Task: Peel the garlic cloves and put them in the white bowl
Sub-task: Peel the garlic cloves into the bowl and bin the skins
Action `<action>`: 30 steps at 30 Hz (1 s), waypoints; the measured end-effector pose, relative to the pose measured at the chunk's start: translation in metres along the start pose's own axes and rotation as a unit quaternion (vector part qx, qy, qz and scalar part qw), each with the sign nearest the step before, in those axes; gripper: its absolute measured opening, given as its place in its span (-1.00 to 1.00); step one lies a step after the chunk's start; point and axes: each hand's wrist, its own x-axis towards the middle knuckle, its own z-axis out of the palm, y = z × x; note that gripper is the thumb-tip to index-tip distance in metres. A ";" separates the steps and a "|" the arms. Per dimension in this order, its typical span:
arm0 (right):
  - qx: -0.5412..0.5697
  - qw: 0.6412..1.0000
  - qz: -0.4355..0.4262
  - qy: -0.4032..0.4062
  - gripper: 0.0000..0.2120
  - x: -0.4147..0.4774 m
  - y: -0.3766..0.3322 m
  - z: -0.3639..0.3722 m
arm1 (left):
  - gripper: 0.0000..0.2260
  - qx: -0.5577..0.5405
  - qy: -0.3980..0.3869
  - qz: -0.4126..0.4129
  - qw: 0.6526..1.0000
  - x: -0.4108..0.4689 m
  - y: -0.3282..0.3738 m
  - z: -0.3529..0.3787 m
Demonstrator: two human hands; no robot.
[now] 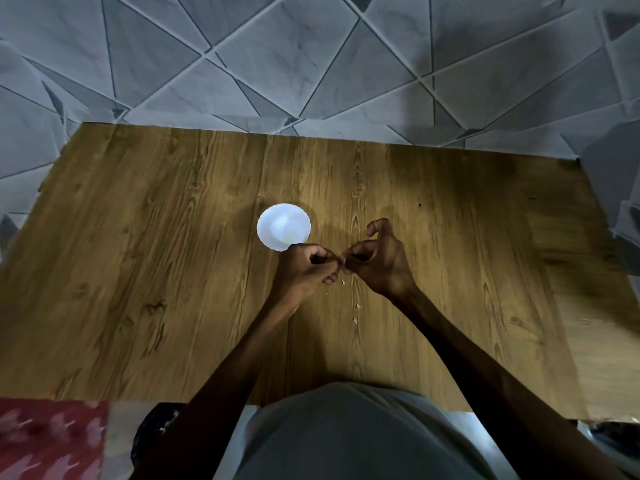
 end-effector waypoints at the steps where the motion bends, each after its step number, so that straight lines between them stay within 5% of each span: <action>1: 0.002 1.000 0.002 -0.002 -0.53 0.000 0.001 0.000 | -0.91 0.000 0.000 -0.001 1.000 0.000 -0.001 0.000; 9: 0.087 0.996 0.030 -0.015 -0.54 0.003 0.004 -0.002 | -0.89 -0.035 -0.007 -0.021 0.999 -0.001 0.001 -0.002; 16: 0.199 0.975 0.036 -0.096 -0.76 0.003 0.008 -0.012 | -0.85 -0.109 -0.031 -0.049 0.992 -0.001 0.003 -0.004; 30: 0.031 0.996 -0.024 -0.074 -0.87 0.006 0.005 -0.012 | -0.90 -0.006 -0.077 -0.019 0.997 0.005 0.000 -0.010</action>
